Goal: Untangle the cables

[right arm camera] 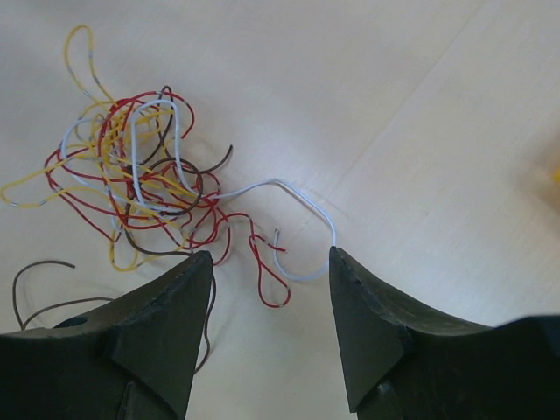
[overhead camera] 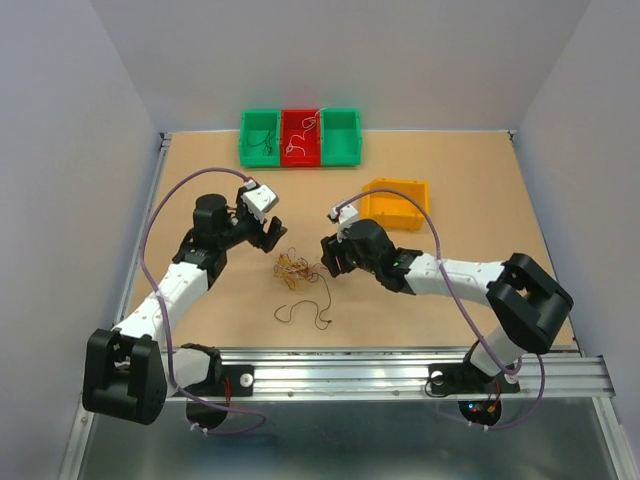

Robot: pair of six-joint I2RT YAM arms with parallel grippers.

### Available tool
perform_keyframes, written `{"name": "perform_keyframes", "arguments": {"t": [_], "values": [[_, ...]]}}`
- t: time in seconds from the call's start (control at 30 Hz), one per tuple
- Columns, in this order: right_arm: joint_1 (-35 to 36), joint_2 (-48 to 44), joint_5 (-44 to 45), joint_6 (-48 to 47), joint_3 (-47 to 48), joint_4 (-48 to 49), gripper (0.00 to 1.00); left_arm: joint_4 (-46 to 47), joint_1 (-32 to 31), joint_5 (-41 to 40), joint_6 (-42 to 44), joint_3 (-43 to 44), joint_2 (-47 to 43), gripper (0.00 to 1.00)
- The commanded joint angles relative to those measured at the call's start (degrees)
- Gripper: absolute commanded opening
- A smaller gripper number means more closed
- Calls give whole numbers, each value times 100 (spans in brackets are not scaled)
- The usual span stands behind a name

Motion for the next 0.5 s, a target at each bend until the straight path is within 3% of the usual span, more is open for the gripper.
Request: {"name": "perform_keyframes", "arguments": {"t": [0.0, 0.33, 0.47], "values": [[-96, 278, 79, 171, 522, -71, 61, 719, -52, 323, -25, -14, -221, 80], [-245, 1209, 570, 303, 1259, -493, 59, 807, -175, 288, 291, -189, -291, 80], [-298, 1526, 378, 294, 1498, -704, 48, 816, -228, 393, 362, -260, -336, 80]]}}
